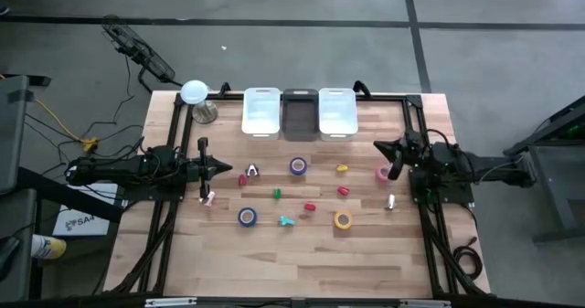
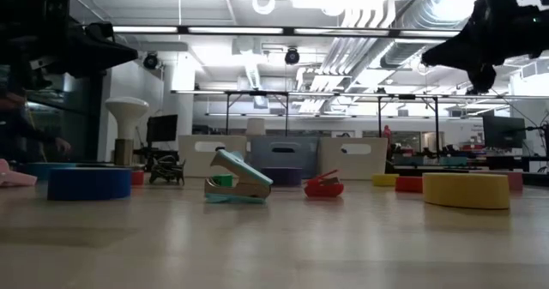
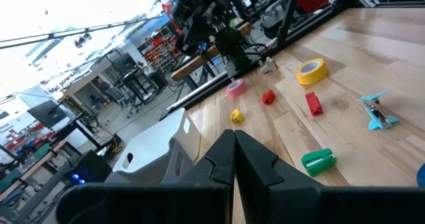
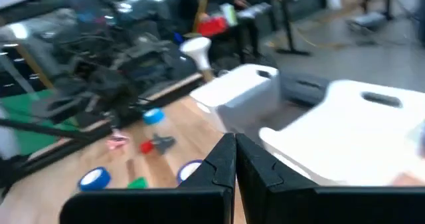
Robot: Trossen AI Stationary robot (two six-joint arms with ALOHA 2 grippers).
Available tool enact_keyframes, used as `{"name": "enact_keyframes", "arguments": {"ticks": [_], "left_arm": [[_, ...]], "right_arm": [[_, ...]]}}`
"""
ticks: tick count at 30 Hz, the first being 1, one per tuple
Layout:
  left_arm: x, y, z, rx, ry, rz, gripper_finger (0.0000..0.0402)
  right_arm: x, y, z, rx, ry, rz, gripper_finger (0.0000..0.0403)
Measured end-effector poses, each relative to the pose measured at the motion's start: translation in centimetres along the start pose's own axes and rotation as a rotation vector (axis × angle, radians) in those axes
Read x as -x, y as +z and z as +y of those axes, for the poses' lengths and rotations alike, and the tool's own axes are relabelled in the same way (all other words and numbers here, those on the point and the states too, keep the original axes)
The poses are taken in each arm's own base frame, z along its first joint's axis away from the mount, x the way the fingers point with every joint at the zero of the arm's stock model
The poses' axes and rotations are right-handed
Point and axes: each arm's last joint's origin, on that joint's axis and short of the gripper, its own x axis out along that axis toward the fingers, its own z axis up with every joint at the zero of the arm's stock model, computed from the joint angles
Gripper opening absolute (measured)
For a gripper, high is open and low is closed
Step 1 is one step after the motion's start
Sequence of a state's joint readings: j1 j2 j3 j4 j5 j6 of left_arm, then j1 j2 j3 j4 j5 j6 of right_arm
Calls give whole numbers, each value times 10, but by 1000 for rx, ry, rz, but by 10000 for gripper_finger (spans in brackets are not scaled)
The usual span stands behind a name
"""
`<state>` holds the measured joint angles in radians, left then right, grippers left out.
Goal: Pick and place Stapler, Stapler remover, tape
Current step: Put the pink tape into the right white bin
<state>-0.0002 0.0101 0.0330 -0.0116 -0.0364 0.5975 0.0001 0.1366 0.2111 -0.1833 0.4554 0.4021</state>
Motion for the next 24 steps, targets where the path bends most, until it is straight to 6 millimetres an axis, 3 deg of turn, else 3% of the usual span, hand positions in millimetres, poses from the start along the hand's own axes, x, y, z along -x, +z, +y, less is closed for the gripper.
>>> {"name": "enact_keyframes", "arguments": {"ticks": [12,19,24], "left_arm": [[0,0,2,-19,54,24,3],[0,-1,5,-82,123,71,3],[0,-1,5,-85,132,77,3]], "right_arm": [[3,32,11,-151,-243,326,0],[-3,33,20,-181,-307,606,3],[-11,24,23,-166,-345,780,48]]}}
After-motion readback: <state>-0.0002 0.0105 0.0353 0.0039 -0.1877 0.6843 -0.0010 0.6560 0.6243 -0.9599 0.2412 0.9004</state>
